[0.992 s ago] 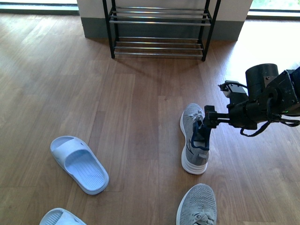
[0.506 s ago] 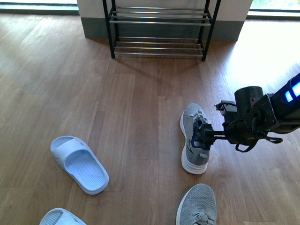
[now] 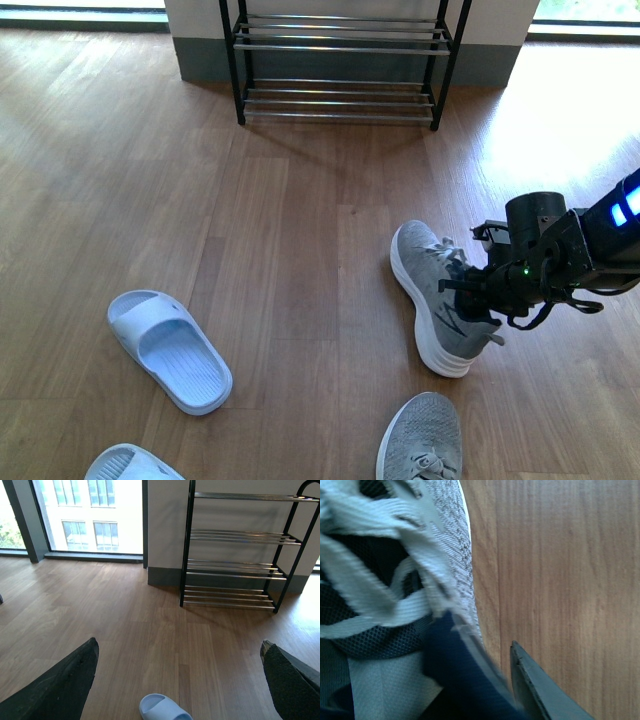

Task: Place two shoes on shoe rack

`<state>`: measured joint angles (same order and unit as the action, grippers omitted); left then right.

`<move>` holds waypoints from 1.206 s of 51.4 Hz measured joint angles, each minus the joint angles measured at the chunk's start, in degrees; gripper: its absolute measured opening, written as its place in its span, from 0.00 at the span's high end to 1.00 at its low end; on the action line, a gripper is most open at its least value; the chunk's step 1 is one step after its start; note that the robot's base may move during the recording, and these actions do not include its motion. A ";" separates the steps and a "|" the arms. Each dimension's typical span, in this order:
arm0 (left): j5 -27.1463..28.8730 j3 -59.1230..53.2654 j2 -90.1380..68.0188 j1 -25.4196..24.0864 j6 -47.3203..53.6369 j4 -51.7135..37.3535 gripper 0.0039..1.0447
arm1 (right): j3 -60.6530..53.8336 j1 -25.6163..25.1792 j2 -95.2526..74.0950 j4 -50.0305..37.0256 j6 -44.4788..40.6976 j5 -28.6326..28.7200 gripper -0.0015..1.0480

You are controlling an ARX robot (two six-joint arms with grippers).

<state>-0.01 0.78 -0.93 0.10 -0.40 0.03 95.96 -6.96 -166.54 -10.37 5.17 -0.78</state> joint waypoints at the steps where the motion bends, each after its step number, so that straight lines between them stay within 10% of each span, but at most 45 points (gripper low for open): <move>1: 0.00 0.00 0.00 0.00 0.00 0.00 0.09 | -0.13 -0.09 0.11 -0.02 -0.07 -0.33 0.86; 23: 0.00 0.00 0.00 0.00 -0.02 0.00 0.09 | -22.10 -6.73 18.64 -12.92 -15.47 -2.51 0.98; 36: 0.00 0.00 0.00 0.00 0.00 0.00 0.09 | -46.51 -10.64 49.72 -22.73 -29.55 7.85 0.98; 62: 0.00 0.00 0.02 0.00 -0.02 0.00 0.09 | -79.65 -20.68 115.36 -9.81 -36.28 24.37 0.98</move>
<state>-0.01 0.78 -0.91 0.10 -0.43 0.03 16.32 -27.64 -51.18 -20.18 -31.11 23.59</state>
